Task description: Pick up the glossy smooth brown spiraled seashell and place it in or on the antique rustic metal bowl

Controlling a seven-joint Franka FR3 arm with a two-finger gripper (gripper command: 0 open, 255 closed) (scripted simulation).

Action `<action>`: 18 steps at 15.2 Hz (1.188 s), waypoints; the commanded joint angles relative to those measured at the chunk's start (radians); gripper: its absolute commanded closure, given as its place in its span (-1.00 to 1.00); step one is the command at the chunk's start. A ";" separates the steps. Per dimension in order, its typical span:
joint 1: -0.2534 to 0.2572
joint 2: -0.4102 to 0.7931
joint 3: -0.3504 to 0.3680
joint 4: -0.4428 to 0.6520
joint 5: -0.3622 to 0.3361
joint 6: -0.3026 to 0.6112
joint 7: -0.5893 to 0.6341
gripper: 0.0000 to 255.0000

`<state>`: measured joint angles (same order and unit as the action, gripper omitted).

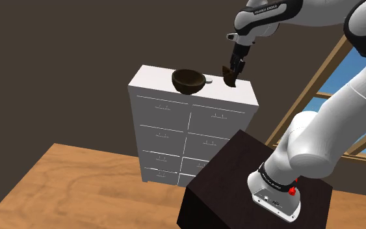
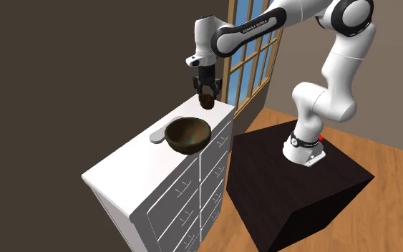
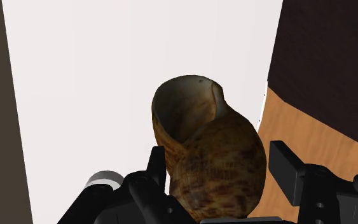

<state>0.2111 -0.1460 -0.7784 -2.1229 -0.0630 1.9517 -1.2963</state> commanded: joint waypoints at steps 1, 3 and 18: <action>-0.001 -0.014 0.005 0.018 -0.009 -0.029 0.007 1.00; -0.001 -0.023 0.009 0.038 -0.014 -0.056 0.012 1.00; 0.043 -0.015 0.074 0.183 0.009 -0.195 0.104 1.00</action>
<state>0.2438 -0.1697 -0.7160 -1.9462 -0.0625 1.7556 -1.2116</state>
